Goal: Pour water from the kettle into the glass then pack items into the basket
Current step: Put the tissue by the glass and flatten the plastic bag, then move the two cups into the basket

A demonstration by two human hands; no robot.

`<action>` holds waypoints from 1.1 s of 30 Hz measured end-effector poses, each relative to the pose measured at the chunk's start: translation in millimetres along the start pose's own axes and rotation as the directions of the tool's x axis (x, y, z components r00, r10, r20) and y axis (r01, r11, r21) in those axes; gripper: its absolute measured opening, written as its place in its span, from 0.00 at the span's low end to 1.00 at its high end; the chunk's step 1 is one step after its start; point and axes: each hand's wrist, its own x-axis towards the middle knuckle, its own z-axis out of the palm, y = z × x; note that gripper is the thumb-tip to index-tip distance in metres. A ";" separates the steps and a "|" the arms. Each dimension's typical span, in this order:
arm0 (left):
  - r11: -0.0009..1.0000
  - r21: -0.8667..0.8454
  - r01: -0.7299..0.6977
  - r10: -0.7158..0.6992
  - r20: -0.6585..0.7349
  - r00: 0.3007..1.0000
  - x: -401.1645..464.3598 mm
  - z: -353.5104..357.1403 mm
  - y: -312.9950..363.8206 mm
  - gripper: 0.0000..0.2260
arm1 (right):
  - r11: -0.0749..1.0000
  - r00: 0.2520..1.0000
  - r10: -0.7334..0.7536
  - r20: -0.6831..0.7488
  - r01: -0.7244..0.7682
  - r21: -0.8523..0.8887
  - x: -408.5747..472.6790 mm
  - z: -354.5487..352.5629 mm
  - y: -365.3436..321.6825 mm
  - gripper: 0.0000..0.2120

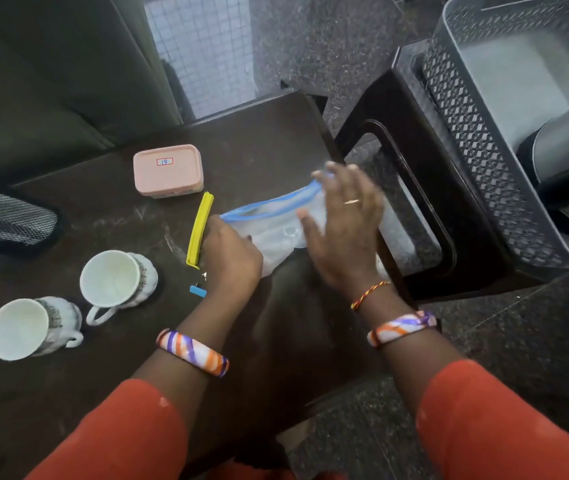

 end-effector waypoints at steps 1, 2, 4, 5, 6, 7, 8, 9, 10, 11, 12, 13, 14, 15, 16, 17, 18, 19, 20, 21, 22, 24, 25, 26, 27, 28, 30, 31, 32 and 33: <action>1.000 0.007 0.009 -0.009 0.006 1.000 1.6 1.7 -0.2 0.17 | 0.995 0.983 -0.101 0.156 0.102 -0.002 -5.6 4.9 -4.1 0.26; 1.000 0.017 0.010 -0.010 0.012 1.000 1.9 2.4 -0.5 0.18 | 0.987 0.925 -0.153 0.348 0.162 0.002 -9.4 10.8 -6.0 0.28; 0.997 0.075 -0.014 0.011 0.028 1.000 0.5 2.9 -1.1 0.24 | 0.983 0.765 -0.140 0.628 0.182 -0.004 -14.0 23.7 -1.3 0.30; 0.988 0.146 -0.044 0.039 0.036 0.999 -1.5 2.1 0.4 0.30 | 0.978 0.733 -0.140 0.665 0.206 -0.022 -14.1 28.5 3.5 0.32; 0.965 0.248 -0.087 0.079 0.042 0.996 -3.4 0.5 2.7 0.37 | 0.971 0.722 -0.149 0.676 0.237 -0.039 -13.3 30.7 7.0 0.33; 0.922 0.358 -0.144 0.134 0.053 0.990 -4.5 -1.2 4.9 0.41 | 0.963 0.717 -0.161 0.678 0.263 -0.050 -12.0 31.1 8.9 0.32; 0.870 0.446 -0.211 0.195 0.082 0.977 -3.7 -2.0 6.5 0.43 | 0.956 0.708 -0.173 0.685 0.287 -0.055 -11.0 31.1 9.8 0.30; 0.818 0.505 -0.274 0.235 0.140 0.962 -0.9 -1.8 8.3 0.42 | 0.954 0.693 -0.173 0.700 0.294 -0.056 -8.7 28.7 9.3 0.29; 0.774 0.541 -0.329 0.252 0.214 0.944 2.8 -0.5 9.1 0.39 | 0.956 0.673 -0.165 0.721 0.289 -0.051 -7.5 27.0 8.4 0.29; 0.739 0.561 -0.373 0.253 0.283 0.925 6.9 1.3 8.0 0.35 | 0.957 0.656 -0.162 0.737 0.286 -0.044 -6.2 25.3 7.4 0.29; 0.716 0.572 -0.400 0.247 0.328 0.912 10.4 2.2 7.1 0.32 | 0.959 0.650 -0.166 0.741 0.280 -0.031 -4.6 22.6 6.8 0.29; 0.702 0.579 -0.414 0.246 0.349 0.904 13.2 3.1 5.8 0.29 | 0.963 0.665 -0.181 0.725 0.269 -0.007 -3.8 20.1 7.1 0.29; 0.695 0.581 -0.423 0.256 0.349 0.901 14.8 3.9 3.6 0.28 | 0.966 0.706 -0.197 0.680 0.256 0.015 -4.7 16.9 7.0 0.29; 0.697 0.574 -0.430 0.279 0.335 0.900 15.7 4.9 1.0 0.28 | 0.970 0.759 -0.204 0.619 0.243 0.021 -7.5 13.9 7.0 0.30; 0.704 0.560 -0.436 0.306 0.315 0.898 15.8 6.0 -2.1 0.29 | 0.974 0.804 -0.194 0.563 0.226 0.013 -10.8 11.7 5.8 0.30; 0.710 0.544 -0.447 0.331 0.302 0.894 14.8 7.6 -6.2 0.29 | 0.980 0.829 -0.171 0.533 0.201 0.002 -14.3 10.3 3.8 0.30; 0.705 0.537 -0.464 0.349 0.306 0.885 12.7 9.6 -10.9 0.29 | 0.986 0.830 -0.138 0.541 0.169 -0.009 -18.3 10.9 1.6 0.30; 0.690 0.540 -0.482 0.358 0.325 0.876 10.2 12.8 -16.7 0.29 | 0.990 0.810 -0.100 0.578 0.138 -0.023 -22.1 13.5 0.0 0.29; 0.673 0.551 -0.494 0.358 0.342 0.869 8.0 16.3 -22.5 0.29 | 0.992 0.777 -0.066 0.626 0.118 -0.042 -24.9 17.6 -1.0 0.28; 0.655 0.572 -0.494 0.349 0.350 0.869 7.0 19.4 -27.3 0.29 | 0.992 0.744 -0.044 0.667 0.113 -0.061 -26.0 21.3 -1.4 0.28; 0.638 0.598 -0.485 0.338 0.348 0.874 7.1 21.3 -30.0 0.29 | 0.991 0.720 -0.032 0.693 0.115 -0.074 -25.9 24.2 -1.2 0.28; 0.613 0.638 -0.465 0.323 0.335 0.885 7.1 21.6 -29.1 0.29 | 0.989 0.694 -0.031 0.719 0.123 -0.076 -22.3 24.9 -0.8 0.28; 0.611 0.644 -0.460 0.323 0.328 0.888 6.2 20.1 -26.3 0.28 | 0.990 0.684 -0.031 0.729 0.121 -0.072 -20.1 22.2 -1.6 0.28; 0.614 0.641 -0.460 0.336 0.315 0.888 4.4 17.1 -23.2 0.28 | 0.992 0.684 -0.031 0.729 0.112 -0.063 -17.7 17.5 -3.6 0.28; 0.622 0.632 -0.463 0.360 0.295 0.885 2.2 12.9 -20.4 0.28 | 0.994 0.697 -0.034 0.716 0.099 -0.049 -15.1 10.7 -6.9 0.28; 0.638 0.612 -0.467 0.385 0.272 0.882 -0.8 7.4 -18.2 0.27 | 0.996 0.724 -0.041 0.688 0.087 -0.033 -13.2 3.2 -11.5 0.28; 0.691 0.541 -0.480 0.428 0.229 0.874 -10.2 -8.1 -16.5 0.26 | 0.997 0.795 -0.062 0.604 0.077 0.001 -12.4 -11.3 -24.8 0.26; 0.716 0.496 -0.491 0.453 0.205 0.868 -15.6 -17.3 -17.2 0.25 | 0.997 0.827 -0.071 0.558 0.066 0.028 -13.6 -16.7 -33.1 0.25; 0.738 0.451 -0.502 0.480 0.172 0.860 -21.7 -27.3 -18.9 0.25 | 0.997 0.854 -0.077 0.514 0.050 0.066 -15.5 -20.8 -42.7 0.25; 0.756 0.411 -0.510 0.505 0.129 0.853 -28.1 -37.7 -22.0 0.24 | 0.994 0.875 -0.080 0.478 0.032 0.107 -18.2 -23.3 -52.9 0.26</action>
